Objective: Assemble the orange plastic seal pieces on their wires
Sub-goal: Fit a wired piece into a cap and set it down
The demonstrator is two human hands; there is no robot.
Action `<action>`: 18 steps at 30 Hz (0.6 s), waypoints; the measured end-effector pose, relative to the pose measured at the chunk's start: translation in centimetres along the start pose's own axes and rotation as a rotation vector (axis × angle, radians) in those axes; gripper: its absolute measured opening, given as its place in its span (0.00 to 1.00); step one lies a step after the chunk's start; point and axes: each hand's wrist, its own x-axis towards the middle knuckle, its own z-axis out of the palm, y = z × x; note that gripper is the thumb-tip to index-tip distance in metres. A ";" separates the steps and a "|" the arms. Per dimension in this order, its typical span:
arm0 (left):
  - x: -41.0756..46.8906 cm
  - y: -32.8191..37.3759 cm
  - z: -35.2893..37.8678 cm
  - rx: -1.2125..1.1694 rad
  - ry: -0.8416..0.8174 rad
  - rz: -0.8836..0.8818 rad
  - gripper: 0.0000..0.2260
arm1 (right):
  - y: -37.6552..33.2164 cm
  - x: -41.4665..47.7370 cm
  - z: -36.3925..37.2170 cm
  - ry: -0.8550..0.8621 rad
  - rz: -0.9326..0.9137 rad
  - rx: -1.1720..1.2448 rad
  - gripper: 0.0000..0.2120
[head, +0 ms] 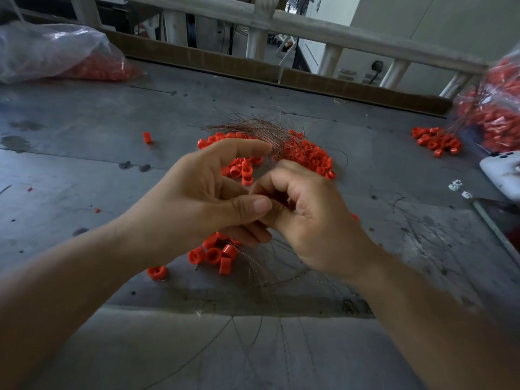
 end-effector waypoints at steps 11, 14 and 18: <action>0.3 0.6 -0.2 -0.135 -0.004 -0.110 0.19 | -0.1 0.1 -0.4 -0.026 0.093 0.288 0.04; 0.5 0.7 -0.6 -0.168 0.007 -0.128 0.14 | -0.3 0.1 -0.6 -0.055 0.125 0.455 0.08; 0.5 1.1 -1.0 -0.268 0.019 -0.102 0.14 | -0.4 0.3 -1.3 -0.030 0.203 0.484 0.13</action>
